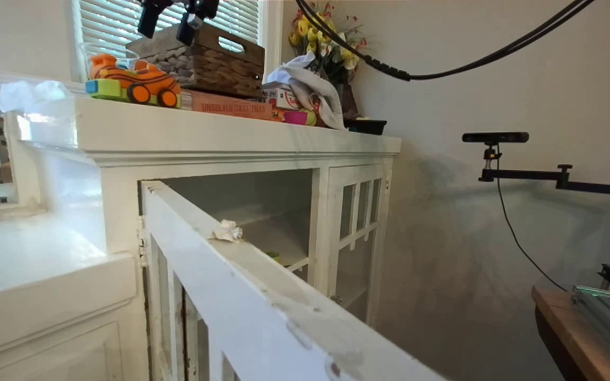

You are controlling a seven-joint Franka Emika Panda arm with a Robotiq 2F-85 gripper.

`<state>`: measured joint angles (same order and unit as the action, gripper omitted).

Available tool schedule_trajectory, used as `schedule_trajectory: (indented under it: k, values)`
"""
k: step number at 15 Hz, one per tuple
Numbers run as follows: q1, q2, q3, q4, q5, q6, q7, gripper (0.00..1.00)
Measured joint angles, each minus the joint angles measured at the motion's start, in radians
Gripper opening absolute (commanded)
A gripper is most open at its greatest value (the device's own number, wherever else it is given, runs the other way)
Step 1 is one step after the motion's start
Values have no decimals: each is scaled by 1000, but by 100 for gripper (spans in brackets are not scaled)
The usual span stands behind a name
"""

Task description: Move the orange toy car to the right

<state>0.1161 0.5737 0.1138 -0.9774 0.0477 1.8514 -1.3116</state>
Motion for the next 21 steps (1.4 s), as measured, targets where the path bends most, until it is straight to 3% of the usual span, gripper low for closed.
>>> schedule_trajectory:
  k: [6,21]
  values:
    - [10,89,-6,98,-71,-37,-46,100]
    - [36,190,-4,277,-73,-148,-106,100]
